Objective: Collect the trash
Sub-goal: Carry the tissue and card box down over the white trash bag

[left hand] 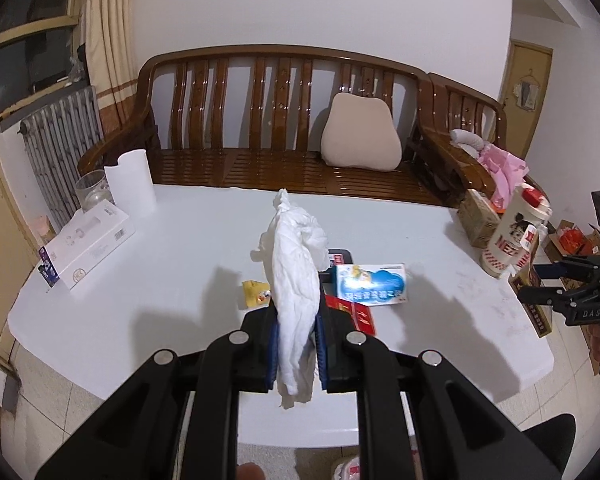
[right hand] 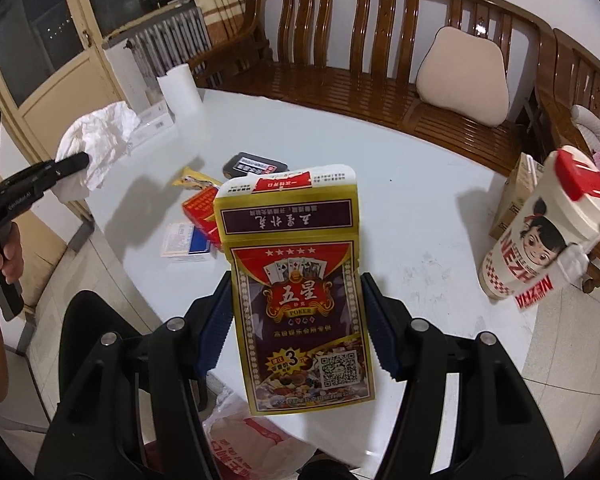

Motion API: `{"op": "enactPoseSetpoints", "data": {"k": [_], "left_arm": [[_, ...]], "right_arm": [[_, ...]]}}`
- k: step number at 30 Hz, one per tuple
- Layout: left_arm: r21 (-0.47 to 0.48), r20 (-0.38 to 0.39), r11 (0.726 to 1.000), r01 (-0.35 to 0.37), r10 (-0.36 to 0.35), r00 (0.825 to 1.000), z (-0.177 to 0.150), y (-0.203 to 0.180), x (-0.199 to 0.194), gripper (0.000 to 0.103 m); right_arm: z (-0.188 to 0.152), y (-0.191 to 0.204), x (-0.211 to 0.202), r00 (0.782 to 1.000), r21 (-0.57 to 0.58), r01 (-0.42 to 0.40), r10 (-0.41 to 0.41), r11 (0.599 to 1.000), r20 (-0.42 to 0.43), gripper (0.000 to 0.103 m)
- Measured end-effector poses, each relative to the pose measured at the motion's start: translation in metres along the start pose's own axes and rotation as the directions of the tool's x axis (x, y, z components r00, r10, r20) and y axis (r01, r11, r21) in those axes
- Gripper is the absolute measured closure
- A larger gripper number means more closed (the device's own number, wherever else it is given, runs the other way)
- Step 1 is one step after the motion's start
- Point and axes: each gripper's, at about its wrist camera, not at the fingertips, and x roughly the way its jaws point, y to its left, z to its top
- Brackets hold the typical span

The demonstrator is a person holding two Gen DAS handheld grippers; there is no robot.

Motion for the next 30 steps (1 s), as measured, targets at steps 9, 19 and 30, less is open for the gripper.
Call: {"op": "enactPoseSetpoints", "data": {"k": [9, 19, 30], "left_arm": [[0.049, 0.009, 0.997, 0.063, -0.063, 0.998, -0.023, -0.036, -0.039, 0.088], [0.114, -0.036, 0.979, 0.166, -0.163, 0.986, -0.075, -0.077, -0.065, 0.088], [0.135, -0.130, 0.958, 0.253, -0.236, 0.963, -0.147, -0.104, -0.071, 0.088]], "right_arm": [[-0.028, 0.022, -0.048, 0.998, -0.010, -0.001, 0.002, 1.000, 0.063, 0.043], [-0.080, 0.054, -0.075, 0.997, 0.000, 0.016, -0.016, 1.000, 0.081, 0.043], [-0.151, 0.086, -0.064, 0.999, 0.019, 0.014, -0.015, 1.000, 0.033, 0.043]]}}
